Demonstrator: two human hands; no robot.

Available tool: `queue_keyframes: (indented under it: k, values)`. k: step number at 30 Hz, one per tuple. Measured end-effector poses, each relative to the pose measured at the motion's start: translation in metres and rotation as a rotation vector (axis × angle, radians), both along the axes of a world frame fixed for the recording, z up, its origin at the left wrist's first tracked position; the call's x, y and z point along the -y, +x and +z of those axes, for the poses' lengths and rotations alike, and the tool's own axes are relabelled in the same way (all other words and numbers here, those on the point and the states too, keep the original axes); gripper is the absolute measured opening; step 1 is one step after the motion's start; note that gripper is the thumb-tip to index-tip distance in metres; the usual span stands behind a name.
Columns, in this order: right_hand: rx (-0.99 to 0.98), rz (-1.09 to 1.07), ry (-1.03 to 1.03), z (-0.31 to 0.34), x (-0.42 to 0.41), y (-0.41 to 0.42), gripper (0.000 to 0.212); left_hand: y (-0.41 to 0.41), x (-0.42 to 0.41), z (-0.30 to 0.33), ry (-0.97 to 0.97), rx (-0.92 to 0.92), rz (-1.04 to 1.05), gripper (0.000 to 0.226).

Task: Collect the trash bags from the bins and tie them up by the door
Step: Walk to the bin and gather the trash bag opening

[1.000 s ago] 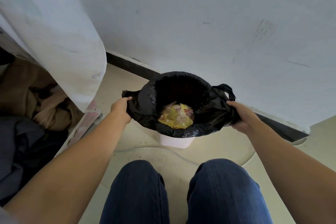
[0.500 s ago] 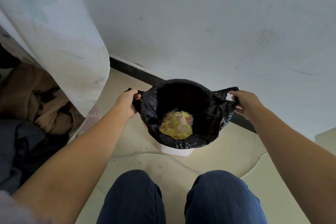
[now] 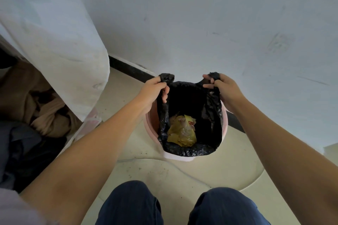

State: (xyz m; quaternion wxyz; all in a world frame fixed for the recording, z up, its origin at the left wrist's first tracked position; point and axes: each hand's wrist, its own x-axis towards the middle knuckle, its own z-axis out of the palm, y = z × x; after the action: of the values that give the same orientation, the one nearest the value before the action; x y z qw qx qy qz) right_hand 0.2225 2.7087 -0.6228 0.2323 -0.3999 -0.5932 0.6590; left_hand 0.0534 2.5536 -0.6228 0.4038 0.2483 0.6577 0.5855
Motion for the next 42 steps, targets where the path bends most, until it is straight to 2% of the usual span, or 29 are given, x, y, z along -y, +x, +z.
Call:
queue_keyframes:
  k: [3, 6, 8, 10, 11, 13, 16, 18, 20, 22, 24, 26, 28, 30, 31, 32, 34, 35, 38, 42]
  values:
    - [-0.025, 0.05, -0.007, 0.018, 0.008, 0.005, 0.028, 0.003, 0.007, 0.01, 0.054, 0.129, -0.054, 0.028]
    - [0.047, 0.334, -0.038, 0.042, 0.027, -0.001, 0.022, 0.016, 0.002, 0.026, 0.041, 0.093, -0.152, 0.014]
    - [0.177, 0.61, 0.027, 0.055, 0.043, -0.008, 0.02, 0.026, -0.005, 0.037, -0.057, -0.071, -0.179, 0.019]
    - [0.315, 0.753, 0.213, 0.06, 0.059, -0.016, 0.028, 0.031, -0.009, 0.046, -0.168, -0.332, -0.233, 0.031]
    - [0.368, 0.755, 0.331, 0.06, 0.066, -0.019, 0.029, 0.033, -0.007, 0.05, -0.203, -0.42, -0.271, 0.034]
    - [0.447, 0.68, 0.494, 0.057, 0.073, -0.022, 0.022, 0.031, -0.001, 0.054, -0.248, -0.484, -0.322, 0.034]
    - [0.442, 0.533, 0.439, 0.054, 0.07, -0.019, 0.023, 0.026, 0.013, 0.058, -0.256, -0.468, -0.328, 0.042]
    - [0.435, 0.557, 0.402, 0.056, 0.074, -0.017, 0.029, 0.027, 0.021, 0.06, -0.241, -0.441, -0.338, 0.044]
    - [0.495, 0.594, 0.475, 0.052, 0.085, -0.021, 0.039, 0.035, 0.025, 0.064, -0.219, -0.452, -0.355, 0.041]
    - [0.488, 0.549, 0.521, 0.047, 0.095, -0.026, 0.031, 0.042, 0.026, 0.067, -0.162, -0.447, -0.354, 0.045]
    - [0.52, 0.507, 0.558, 0.051, 0.096, -0.029, 0.023, 0.036, 0.026, 0.061, -0.118, -0.451, -0.233, 0.037]
    - [0.686, 0.549, 0.647, 0.066, 0.09, -0.026, 0.025, 0.02, 0.025, 0.038, -0.133, -0.49, -0.027, 0.027]
    - [0.895, 0.595, 0.763, 0.083, 0.083, -0.021, 0.024, 0.011, 0.032, 0.004, -0.314, -0.631, 0.075, 0.022]
    - [1.005, 0.603, 0.835, 0.102, 0.08, -0.018, 0.034, 0.012, 0.044, -0.035, -0.605, -0.688, 0.05, 0.032]
    - [0.984, 0.583, 0.814, 0.108, 0.079, -0.017, 0.036, 0.015, 0.05, -0.052, -0.692, -0.595, 0.019, 0.039]
    - [0.921, 0.542, 0.728, 0.113, 0.076, -0.017, 0.036, 0.019, 0.055, -0.065, -0.702, -0.433, 0.007, 0.043]
    - [0.718, 0.414, 0.548, 0.119, 0.072, -0.02, 0.033, 0.027, 0.061, -0.076, -0.601, -0.059, 0.064, 0.041]
    - [0.622, 0.349, 0.52, 0.121, 0.071, -0.022, 0.03, 0.029, 0.061, -0.076, -0.56, 0.053, 0.102, 0.039]
    - [0.315, 0.183, 0.389, 0.133, 0.068, -0.024, 0.017, 0.026, 0.059, -0.075, -0.501, 0.13, 0.138, 0.039]
    - [-0.05, -0.002, 0.227, 0.157, 0.062, -0.015, 0.019, 0.02, 0.058, -0.079, -0.524, 0.141, 0.169, 0.032]
